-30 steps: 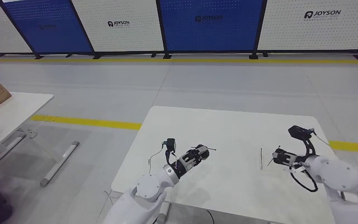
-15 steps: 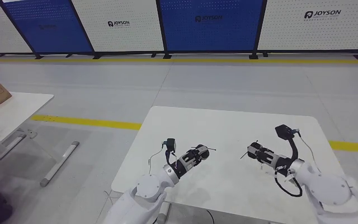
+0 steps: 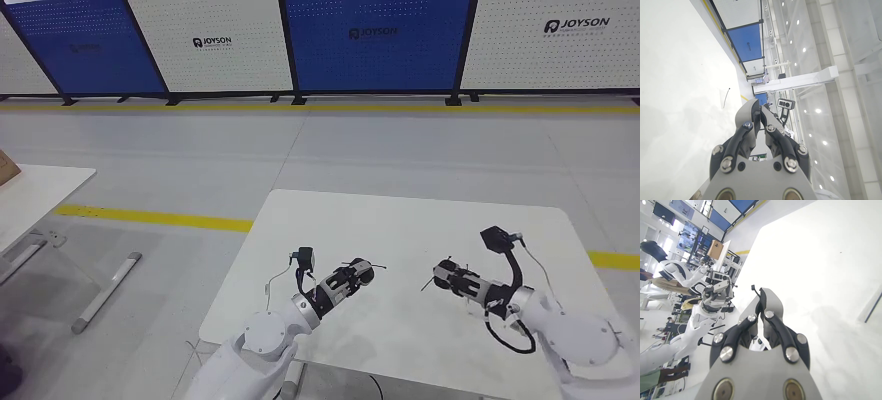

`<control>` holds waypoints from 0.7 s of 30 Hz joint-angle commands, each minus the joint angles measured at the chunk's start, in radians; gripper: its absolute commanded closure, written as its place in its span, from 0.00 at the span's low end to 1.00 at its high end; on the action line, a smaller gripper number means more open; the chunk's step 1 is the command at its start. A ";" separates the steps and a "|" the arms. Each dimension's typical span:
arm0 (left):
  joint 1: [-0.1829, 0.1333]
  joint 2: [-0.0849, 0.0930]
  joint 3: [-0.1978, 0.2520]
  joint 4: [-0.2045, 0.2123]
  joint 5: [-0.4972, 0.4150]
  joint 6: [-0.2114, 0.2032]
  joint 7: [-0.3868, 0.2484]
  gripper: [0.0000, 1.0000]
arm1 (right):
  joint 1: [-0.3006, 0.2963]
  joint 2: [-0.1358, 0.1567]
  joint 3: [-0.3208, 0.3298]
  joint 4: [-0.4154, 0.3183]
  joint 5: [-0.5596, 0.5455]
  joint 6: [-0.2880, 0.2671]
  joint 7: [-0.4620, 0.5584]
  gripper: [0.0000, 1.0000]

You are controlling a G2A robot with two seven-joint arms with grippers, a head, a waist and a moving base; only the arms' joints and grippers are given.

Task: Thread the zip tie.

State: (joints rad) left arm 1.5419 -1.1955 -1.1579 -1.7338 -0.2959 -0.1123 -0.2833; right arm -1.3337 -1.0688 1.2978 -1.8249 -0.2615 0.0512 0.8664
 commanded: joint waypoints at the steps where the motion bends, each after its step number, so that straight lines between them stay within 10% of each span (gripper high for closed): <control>1: 0.000 0.000 0.000 0.000 0.000 0.000 0.000 1.00 | -0.005 -0.004 -0.005 -0.008 0.020 -0.007 -0.057 1.00; 7: 0.000 0.000 0.000 0.000 0.000 0.000 0.000 1.00 | -0.024 -0.015 0.004 -0.061 0.086 -0.035 -0.233 1.00; 21: 0.000 0.000 0.000 0.000 0.000 0.000 0.000 1.00 | -0.021 -0.016 -0.007 -0.068 0.065 -0.021 -0.236 1.00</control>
State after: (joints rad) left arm 1.5419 -1.1955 -1.1579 -1.7338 -0.2959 -0.1124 -0.2833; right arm -1.3544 -1.0847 1.2909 -1.8926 -0.1962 0.0303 0.6300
